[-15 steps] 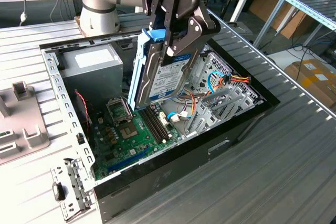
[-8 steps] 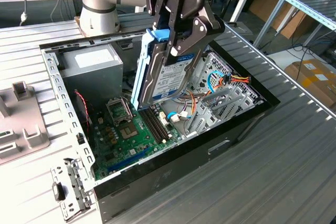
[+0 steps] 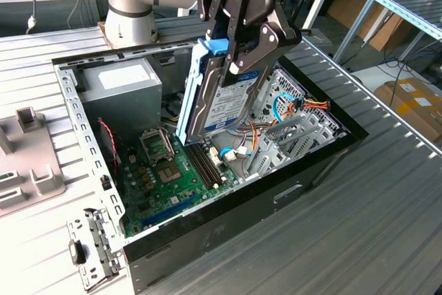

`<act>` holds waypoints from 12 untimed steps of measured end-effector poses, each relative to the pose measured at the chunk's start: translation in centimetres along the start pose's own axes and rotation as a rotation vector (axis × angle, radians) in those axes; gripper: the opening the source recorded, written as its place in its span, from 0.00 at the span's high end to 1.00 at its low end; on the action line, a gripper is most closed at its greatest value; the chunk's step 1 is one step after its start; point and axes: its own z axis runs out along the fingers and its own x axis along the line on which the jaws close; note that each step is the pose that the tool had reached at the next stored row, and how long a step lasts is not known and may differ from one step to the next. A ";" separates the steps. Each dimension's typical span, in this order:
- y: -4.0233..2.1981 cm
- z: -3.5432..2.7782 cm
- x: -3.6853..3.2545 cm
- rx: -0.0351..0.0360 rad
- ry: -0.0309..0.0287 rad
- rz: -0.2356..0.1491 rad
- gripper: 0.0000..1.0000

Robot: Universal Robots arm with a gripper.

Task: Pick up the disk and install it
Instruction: 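Pick up the disk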

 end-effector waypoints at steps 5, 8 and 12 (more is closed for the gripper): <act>-0.35 0.01 0.12 0.0000 0.0000 0.000 0.63; -0.60 0.02 0.18 0.0000 0.0000 0.000 0.63; -1.13 0.04 0.28 0.0000 0.0000 0.000 0.63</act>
